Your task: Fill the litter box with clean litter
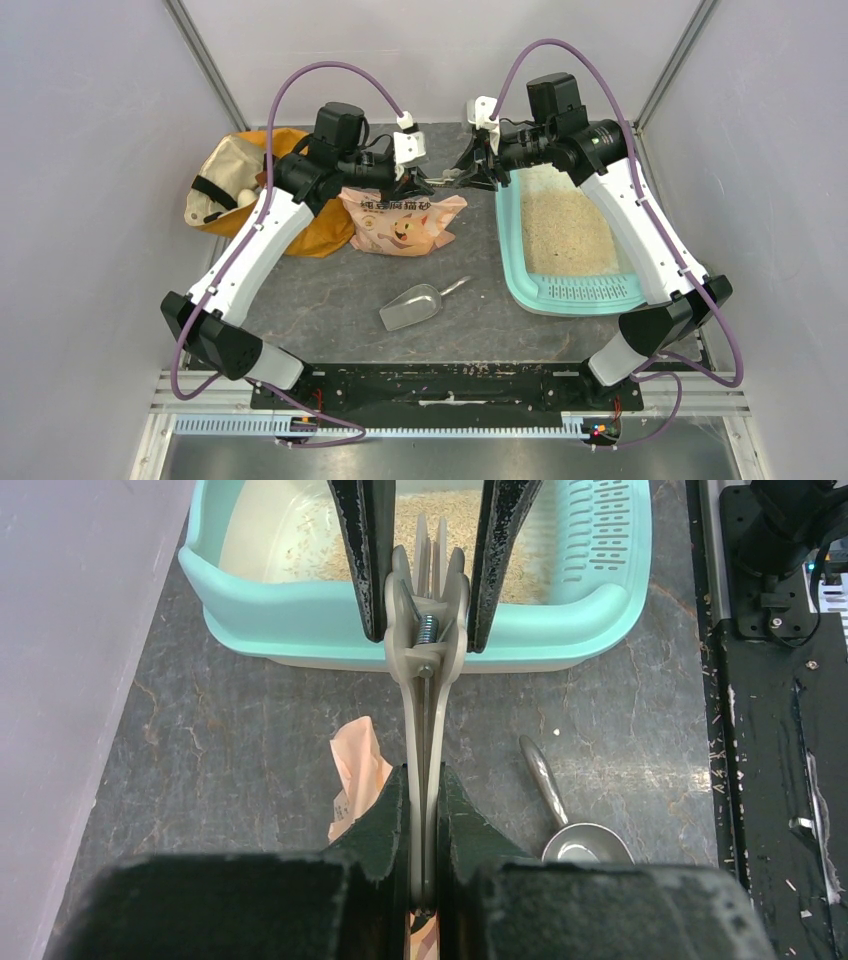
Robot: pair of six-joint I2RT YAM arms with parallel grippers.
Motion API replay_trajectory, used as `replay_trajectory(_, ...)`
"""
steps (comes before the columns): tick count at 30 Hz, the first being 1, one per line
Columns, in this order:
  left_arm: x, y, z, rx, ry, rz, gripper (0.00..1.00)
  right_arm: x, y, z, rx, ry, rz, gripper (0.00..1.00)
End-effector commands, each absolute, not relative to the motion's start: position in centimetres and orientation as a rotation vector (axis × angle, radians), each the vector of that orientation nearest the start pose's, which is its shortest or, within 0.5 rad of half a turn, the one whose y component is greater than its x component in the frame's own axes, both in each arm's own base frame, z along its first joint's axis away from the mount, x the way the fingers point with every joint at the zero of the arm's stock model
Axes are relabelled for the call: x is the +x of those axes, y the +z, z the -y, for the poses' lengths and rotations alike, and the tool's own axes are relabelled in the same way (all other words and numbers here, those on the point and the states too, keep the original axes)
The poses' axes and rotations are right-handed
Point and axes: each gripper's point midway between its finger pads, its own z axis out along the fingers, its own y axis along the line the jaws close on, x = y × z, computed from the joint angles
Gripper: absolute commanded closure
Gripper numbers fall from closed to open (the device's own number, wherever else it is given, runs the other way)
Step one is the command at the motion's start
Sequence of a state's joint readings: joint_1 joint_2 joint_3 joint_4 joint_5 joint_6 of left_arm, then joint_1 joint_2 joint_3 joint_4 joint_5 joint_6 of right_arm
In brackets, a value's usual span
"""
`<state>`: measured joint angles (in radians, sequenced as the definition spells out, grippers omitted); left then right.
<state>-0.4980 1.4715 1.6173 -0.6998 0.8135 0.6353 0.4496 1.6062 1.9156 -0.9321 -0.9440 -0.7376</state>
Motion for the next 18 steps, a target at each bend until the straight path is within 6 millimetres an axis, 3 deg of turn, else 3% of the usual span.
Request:
replay_trajectory(1, 29.1, 35.6, 28.9, 1.44, -0.761, -1.325, 0.98, 29.9, 37.3, -28.6, -1.523, 0.818, -1.29, 0.63)
replay_trajectory(4, 29.1, 35.6, 28.8, 1.437, -0.754, -1.328, 0.92, 30.1, 37.2, -28.5, -1.521, 0.807, -1.298, 0.66)
replay_trajectory(10, 29.5, 35.9, 27.1, 1.361, -0.71, -1.383, 0.54, 30.8, 37.0, -28.2, -1.513, 0.768, -1.321, 0.74)
replay_trajectory(13, 30.7, 37.3, 24.3, 1.244, -0.69, -1.418, 0.45, 31.6, 36.5, -27.5, -1.501, 0.735, -1.348, 0.75)
replay_trajectory(15, 31.9, 37.3, 22.0, 1.196, -0.622, -1.449, 0.38, 32.5, 35.7, -26.8, -1.496, 0.711, -1.374, 0.83)
replay_trajectory(17, 33.1, 36.6, 19.7, 1.167, -0.571, -1.496, 0.37, 33.5, 35.0, -26.2, -1.492, 0.703, -1.401, 0.98)
replay_trajectory(18, 33.6, 36.0, 18.9, 1.18, -0.55, -1.513, 0.37, 34.0, 34.7, -26.0, -1.489, 0.698, -1.412, 1.0)
